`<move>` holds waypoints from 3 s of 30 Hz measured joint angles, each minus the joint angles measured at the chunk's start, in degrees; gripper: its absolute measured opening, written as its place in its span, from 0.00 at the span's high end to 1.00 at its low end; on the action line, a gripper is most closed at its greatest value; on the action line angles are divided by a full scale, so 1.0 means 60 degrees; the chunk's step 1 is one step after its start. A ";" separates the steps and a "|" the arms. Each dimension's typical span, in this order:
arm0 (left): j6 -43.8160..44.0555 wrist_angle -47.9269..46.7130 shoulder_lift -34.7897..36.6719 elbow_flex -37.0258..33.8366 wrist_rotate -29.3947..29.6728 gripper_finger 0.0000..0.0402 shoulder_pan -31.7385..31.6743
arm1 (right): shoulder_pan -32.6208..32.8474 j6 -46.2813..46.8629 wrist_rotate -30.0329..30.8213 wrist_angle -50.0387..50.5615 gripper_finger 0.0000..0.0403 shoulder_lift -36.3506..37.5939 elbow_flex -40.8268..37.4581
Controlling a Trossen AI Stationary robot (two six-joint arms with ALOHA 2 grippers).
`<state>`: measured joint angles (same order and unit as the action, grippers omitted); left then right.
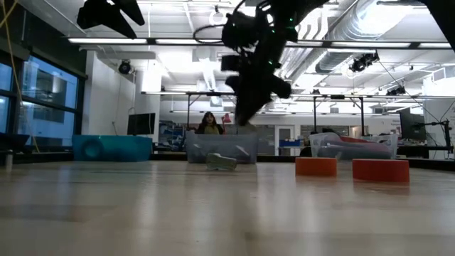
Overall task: Pick and place Stapler, Stapler remover, tape
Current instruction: Put the white staple remover into the black bin, then put the blue staple remover into the black bin
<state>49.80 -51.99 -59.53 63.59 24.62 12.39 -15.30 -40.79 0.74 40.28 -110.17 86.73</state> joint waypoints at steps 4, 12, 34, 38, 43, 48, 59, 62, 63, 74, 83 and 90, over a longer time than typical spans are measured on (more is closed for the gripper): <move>0.0001 0.0000 0.0000 0.0000 0.0000 0.55 -0.0001 | -0.0403 0.0320 -0.0005 -0.0497 0.75 0.0000 0.0482; -0.0001 0.0000 0.0000 0.0000 0.0000 0.55 0.0002 | -0.1456 0.1954 -0.0004 -0.2121 0.75 0.0000 0.0588; -0.0001 0.0000 -0.0004 0.0000 -0.0011 0.55 0.0000 | -0.3200 0.7906 -0.0476 -0.3951 0.75 -0.0186 -0.0639; 0.0000 0.0000 -0.0004 0.0000 -0.0011 0.55 -0.0001 | -0.3208 0.8213 -0.0507 -0.4137 0.75 -0.0189 -0.1069; 0.0001 0.0000 -0.0004 0.0000 -0.0018 0.55 0.0001 | -0.3204 0.8250 -0.0619 -0.4204 0.75 -0.0189 -0.1430; -0.0001 0.0000 -0.0004 0.0000 -0.0018 0.55 0.0001 | -0.3218 0.8130 -0.1150 -0.4043 0.70 -0.0189 -0.1500; -0.0003 0.0000 -0.0004 0.0000 -0.0033 0.55 -0.0001 | -0.3218 0.8276 -0.1305 -0.3688 0.67 -0.0189 -0.1463; 0.0001 0.0000 -0.0004 0.0000 -0.0036 0.55 -0.0001 | -0.3218 0.8275 -0.1323 -0.3473 0.67 -0.0183 -0.1445; -0.0002 0.0000 -0.0004 0.0000 -0.0033 0.55 -0.0001 | -0.3218 0.8275 -0.1323 -0.3426 0.67 -0.0180 -0.1445; 0.0000 0.0000 -0.0004 0.0000 -0.0033 0.55 0.0003 | -0.3254 0.8297 -0.2100 -0.3473 0.67 -0.0178 -0.1449; 0.0001 0.0000 -0.0004 0.0000 -0.0033 0.55 -0.0001 | -0.3594 0.8296 -0.2427 -0.3546 0.43 -0.0178 -0.1449; 0.0001 0.0000 -0.0004 0.0000 -0.0033 0.55 0.0003 | -0.3750 0.7803 -0.3006 -0.3561 0.26 -0.0175 -0.1449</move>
<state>49.80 -51.99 -59.55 63.59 24.43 12.40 -37.80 6.03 -17.30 18.91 -111.22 78.04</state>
